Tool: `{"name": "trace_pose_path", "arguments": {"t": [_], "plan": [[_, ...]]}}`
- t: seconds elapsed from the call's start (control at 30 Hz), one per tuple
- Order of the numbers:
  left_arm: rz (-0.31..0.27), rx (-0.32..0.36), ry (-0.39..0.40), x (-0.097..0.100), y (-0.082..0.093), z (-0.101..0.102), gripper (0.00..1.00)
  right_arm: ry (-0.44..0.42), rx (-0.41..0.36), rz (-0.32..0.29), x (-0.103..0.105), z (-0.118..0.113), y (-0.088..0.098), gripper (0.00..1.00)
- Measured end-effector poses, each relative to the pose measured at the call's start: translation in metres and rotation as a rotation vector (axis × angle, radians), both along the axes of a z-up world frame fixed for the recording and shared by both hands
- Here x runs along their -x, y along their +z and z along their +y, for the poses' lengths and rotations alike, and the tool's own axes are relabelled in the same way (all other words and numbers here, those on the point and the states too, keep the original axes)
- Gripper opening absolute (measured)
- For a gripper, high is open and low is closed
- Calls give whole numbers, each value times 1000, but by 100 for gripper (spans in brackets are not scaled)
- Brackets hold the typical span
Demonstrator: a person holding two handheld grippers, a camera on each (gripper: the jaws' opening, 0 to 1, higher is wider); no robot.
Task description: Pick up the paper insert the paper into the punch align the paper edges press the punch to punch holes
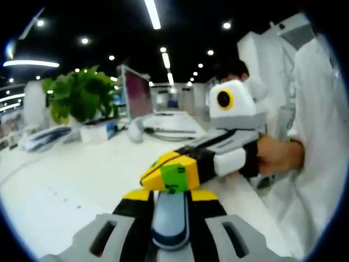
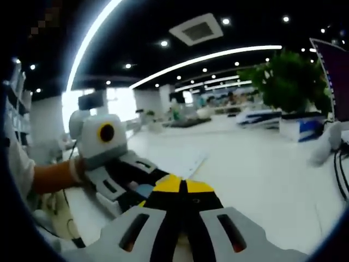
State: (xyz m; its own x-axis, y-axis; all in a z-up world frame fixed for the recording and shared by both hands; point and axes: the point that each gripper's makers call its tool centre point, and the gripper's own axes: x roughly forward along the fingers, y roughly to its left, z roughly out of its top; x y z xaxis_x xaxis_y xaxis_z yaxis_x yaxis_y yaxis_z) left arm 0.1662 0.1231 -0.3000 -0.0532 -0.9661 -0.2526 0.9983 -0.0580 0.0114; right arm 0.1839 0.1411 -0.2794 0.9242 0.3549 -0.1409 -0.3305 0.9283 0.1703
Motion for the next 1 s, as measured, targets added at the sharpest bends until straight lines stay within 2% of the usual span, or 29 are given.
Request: {"name": "trace_pose_path", "arguments": {"t": [0.13, 0.2, 0.23, 0.27, 0.3, 0.33, 0.37, 0.47, 0.6, 0.73, 0.87, 1.0], "plan": [[0, 0, 1, 2, 0, 0, 26, 5, -3, -22, 0, 2, 11, 3], [3, 1, 1, 4, 0, 0, 26, 17, 2, -43, -1, 8, 24, 3], [3, 1, 1, 4, 0, 0, 26, 19, 56, -43, -3, 8, 23, 3], [5, 1, 1, 4, 0, 0, 26, 19, 59, -45, -3, 10, 24, 3], [6, 1, 1, 4, 0, 0, 26, 19, 51, -44, -3, 10, 25, 3], [4, 1, 1, 4, 0, -1, 26, 36, -9, -36, -3, 13, 29, 3], [3, 1, 1, 4, 1, -1, 26, 78, -71, -53, -2, 18, 39, 4], [3, 4, 2, 5, 1, -1, 26, 90, -25, -59, -4, 23, 39, 4], [-2, 6, 0, 6, 1, -1, 26, 102, -45, -94, -2, 25, 49, 5], [-2, 12, -3, 7, 2, -1, 27, 91, -26, -113, -6, 21, 56, 7], [-10, 23, -10, 7, 6, 0, 35, 81, -11, -112, -7, 16, 56, 10], [-8, 51, -19, 8, 13, 0, 49, 88, -32, -98, -6, 12, 56, 15]]}}
